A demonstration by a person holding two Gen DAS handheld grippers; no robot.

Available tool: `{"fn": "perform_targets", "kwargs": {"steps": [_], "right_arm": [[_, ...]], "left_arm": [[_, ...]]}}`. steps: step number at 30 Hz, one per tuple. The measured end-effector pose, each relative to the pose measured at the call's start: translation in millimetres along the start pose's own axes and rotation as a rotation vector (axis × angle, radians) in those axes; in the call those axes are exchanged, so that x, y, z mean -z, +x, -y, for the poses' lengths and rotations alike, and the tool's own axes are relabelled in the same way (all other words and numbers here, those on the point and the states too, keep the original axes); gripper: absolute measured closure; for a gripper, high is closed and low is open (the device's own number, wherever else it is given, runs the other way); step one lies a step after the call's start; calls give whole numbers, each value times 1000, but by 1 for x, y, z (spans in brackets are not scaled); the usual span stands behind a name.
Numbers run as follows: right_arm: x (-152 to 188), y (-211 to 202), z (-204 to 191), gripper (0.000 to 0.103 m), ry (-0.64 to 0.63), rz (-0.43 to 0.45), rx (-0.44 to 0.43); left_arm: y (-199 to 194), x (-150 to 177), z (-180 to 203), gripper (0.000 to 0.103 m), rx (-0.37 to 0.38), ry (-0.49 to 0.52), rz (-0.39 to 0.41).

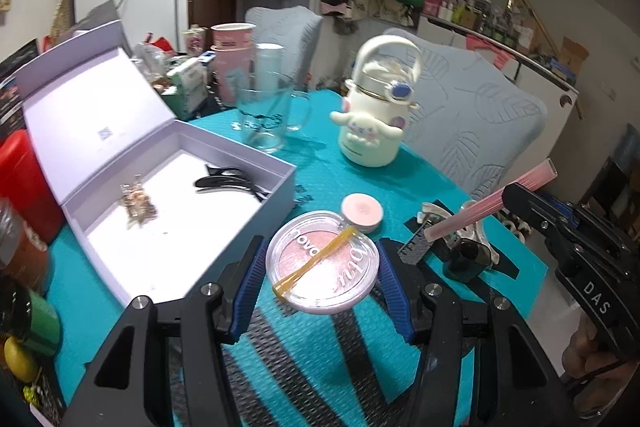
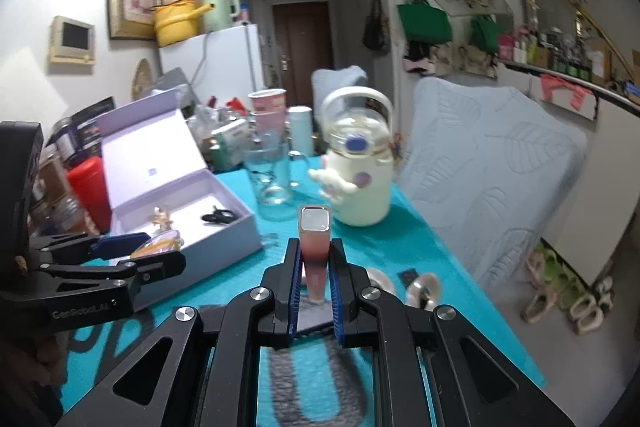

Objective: Organize rigid objects

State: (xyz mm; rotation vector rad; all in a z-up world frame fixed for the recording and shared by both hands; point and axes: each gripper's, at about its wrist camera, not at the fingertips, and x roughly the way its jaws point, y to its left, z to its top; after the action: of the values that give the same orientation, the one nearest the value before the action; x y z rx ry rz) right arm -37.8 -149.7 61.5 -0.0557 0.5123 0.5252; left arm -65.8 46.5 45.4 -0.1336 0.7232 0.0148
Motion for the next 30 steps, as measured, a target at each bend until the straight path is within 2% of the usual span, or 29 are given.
{"fn": "perform_targets", "kwargs": {"steps": [8, 17, 30], "right_arm": [[-4, 1, -37, 90, -70, -2, -90], [-9, 12, -69, 90, -118, -18, -183], [-30, 51, -106, 90, -181, -55, -247]], "left_arm": [[-27, 7, -25, 48, -63, -40, 43], [-44, 13, -56, 48, -164, -87, 53], [-36, 0, -99, 48, -213, -133, 45]]}}
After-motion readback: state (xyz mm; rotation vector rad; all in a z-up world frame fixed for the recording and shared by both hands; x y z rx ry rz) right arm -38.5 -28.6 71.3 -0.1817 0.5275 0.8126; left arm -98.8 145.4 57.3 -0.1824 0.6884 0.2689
